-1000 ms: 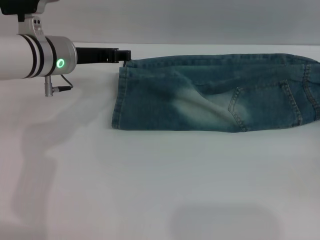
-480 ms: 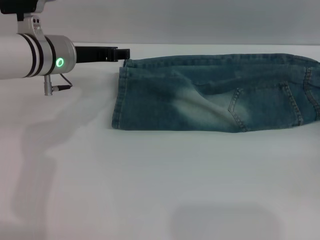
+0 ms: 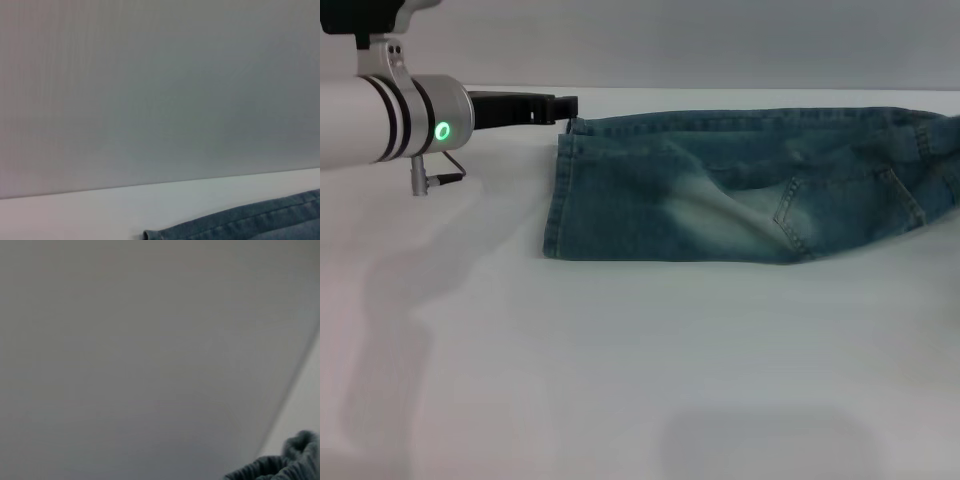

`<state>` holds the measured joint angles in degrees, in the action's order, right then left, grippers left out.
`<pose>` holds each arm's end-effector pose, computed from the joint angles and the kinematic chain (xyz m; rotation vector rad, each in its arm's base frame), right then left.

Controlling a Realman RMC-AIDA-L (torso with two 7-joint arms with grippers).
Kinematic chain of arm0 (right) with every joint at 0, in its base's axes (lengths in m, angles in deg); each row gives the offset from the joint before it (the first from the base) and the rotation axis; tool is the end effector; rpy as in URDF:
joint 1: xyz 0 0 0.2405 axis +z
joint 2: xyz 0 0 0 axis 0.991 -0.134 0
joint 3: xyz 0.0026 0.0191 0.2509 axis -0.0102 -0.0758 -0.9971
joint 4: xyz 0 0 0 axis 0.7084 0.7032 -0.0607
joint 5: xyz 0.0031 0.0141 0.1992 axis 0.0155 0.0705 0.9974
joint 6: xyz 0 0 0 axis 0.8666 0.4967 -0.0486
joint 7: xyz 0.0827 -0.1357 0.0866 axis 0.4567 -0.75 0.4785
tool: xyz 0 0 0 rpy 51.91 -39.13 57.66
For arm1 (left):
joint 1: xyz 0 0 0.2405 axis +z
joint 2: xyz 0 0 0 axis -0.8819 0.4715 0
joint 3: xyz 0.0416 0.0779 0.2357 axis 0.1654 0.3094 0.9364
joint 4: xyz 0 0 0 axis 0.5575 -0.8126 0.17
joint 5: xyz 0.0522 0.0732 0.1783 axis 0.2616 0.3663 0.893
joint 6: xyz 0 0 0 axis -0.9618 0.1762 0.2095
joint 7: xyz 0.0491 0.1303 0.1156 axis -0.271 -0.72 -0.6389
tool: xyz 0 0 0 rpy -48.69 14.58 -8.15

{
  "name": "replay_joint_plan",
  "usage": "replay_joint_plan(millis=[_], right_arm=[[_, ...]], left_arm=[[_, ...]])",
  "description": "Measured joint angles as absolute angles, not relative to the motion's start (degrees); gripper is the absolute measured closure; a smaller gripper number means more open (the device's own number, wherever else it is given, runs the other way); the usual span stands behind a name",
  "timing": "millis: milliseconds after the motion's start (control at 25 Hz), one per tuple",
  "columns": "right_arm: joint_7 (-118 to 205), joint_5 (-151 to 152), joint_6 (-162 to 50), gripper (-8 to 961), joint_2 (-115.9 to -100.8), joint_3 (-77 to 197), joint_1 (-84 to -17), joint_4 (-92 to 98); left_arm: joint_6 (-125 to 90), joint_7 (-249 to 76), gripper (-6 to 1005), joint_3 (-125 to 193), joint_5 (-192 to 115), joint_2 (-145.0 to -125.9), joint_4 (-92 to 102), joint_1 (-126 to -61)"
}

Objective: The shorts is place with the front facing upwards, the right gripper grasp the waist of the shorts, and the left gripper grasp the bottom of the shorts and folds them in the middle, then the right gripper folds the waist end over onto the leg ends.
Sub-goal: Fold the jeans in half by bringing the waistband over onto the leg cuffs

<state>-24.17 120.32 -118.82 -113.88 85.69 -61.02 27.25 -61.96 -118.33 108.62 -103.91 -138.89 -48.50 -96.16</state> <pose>0.3663 0.3735 0.0636 -1.1637 1.6686 1.3214 -0.2012 0.4508 -0.0337 -2.1034 -1.1042 -0.3568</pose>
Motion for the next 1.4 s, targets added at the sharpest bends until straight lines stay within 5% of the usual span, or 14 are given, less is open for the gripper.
replay_joint_plan(millis=[720, 1400], right_arm=[[-18.96, 120.14, -123.17, 893, -114.10, 99.47, -47.89, 31.67], [-16.74, 120.35, -115.33, 893, -114.93, 115.98, -36.14, 28.19]], left_arm=[[-51.12, -119.07, 392, 118.29, -111.18, -138.93, -47.60, -91.00], [-33.93, -118.37, 384, 117.76, -112.32, -138.66, -55.94, -74.92]])
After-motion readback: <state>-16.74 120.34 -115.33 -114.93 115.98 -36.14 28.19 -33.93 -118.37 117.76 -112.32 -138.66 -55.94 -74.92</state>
